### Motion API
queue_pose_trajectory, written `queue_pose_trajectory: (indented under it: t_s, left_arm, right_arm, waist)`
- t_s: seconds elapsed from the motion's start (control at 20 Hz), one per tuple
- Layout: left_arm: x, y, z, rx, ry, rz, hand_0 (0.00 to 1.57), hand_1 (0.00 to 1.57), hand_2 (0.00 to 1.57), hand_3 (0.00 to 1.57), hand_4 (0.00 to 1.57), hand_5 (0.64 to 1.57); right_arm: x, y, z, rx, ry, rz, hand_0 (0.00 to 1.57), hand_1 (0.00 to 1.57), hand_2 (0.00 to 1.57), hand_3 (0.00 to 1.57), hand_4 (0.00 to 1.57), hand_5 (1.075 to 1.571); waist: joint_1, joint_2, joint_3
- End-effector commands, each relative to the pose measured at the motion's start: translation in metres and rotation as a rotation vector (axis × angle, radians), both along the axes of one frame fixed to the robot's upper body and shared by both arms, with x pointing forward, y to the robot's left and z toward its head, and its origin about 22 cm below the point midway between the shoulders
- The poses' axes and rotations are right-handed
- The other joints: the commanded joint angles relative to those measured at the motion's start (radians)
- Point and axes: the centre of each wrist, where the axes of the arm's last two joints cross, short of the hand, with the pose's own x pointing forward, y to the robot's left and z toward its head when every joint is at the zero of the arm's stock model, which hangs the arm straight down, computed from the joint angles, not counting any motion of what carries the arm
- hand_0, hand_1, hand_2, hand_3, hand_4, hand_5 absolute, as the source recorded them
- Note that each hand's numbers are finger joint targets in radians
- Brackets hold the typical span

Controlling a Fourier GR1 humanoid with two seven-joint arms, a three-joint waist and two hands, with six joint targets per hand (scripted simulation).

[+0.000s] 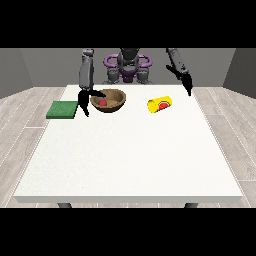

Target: Pick the cup and pour the ball into the bowl, then pick the bowl and place it on the pad

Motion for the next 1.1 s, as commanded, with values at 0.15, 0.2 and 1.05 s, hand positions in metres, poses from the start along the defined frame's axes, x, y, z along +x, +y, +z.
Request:
queue_pose_trajectory:
  t_s: [0.15, 0.2, 1.05]
  left_arm:
    - [0.023, -0.023, 0.036, 0.032, -0.12, -0.126, 0.0, 0.0, 0.0, 0.0, 0.0, 0.714]
    - [0.023, -0.035, 0.035, 0.01, -0.121, -0.143, 0.0, 0.0, 0.0, 0.0, 0.0, 0.712]
    - [0.0, -0.022, -0.026, -0.029, 0.088, -0.051, 0.0, 0.0, 0.0, 0.0, 0.0, 0.716]
  right_arm:
    - [-0.047, -0.043, -0.027, -0.561, 0.306, 0.013, 1.57, 1.57, 1.57, 1.57, 1.2, 1.559]
    - [-0.057, -0.053, -0.028, -0.657, 0.317, -0.006, 1.57, 1.57, 1.57, 1.57, 1.25, 1.562]
    - [-0.006, -0.098, 0.068, -0.905, 0.656, -0.073, 1.57, 1.57, 1.57, 1.57, 1.27, 1.569]
  waist:
    - [0.138, 0.168, 0.0265]
    - [0.153, 0.163, 0.0245]
    - [0.111, -0.092, 0.0272]
